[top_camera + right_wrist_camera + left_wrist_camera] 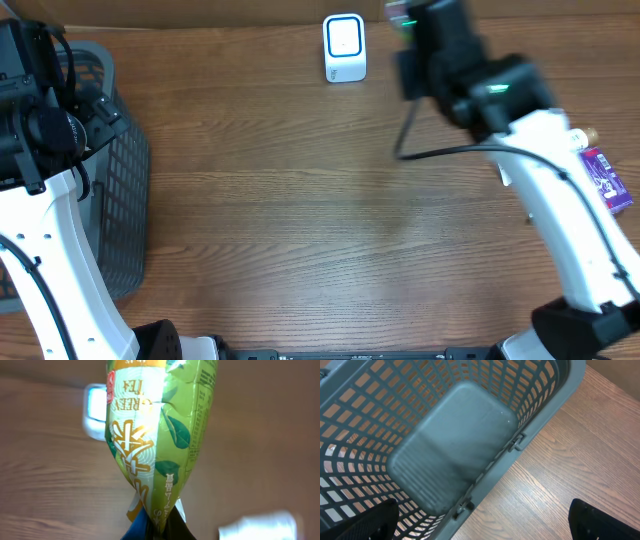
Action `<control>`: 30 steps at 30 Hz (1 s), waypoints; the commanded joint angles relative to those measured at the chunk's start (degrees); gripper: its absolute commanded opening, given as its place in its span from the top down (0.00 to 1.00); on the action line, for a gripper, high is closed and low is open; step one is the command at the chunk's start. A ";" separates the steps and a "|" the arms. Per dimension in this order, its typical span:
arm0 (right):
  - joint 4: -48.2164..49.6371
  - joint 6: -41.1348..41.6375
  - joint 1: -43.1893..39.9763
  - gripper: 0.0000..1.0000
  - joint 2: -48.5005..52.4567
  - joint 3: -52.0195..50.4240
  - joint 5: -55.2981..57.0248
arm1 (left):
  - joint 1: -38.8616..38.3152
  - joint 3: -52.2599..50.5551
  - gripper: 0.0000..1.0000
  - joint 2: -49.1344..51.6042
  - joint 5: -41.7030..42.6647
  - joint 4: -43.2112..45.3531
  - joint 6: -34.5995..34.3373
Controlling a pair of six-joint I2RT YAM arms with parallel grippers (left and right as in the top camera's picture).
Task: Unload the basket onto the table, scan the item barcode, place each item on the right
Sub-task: 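Carry the pouch to the table's right side and release it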
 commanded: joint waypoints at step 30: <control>36.94 39.43 -29.22 0.78 3.45 -44.46 -0.70 | -0.13 -0.11 0.00 0.44 0.02 0.09 -0.74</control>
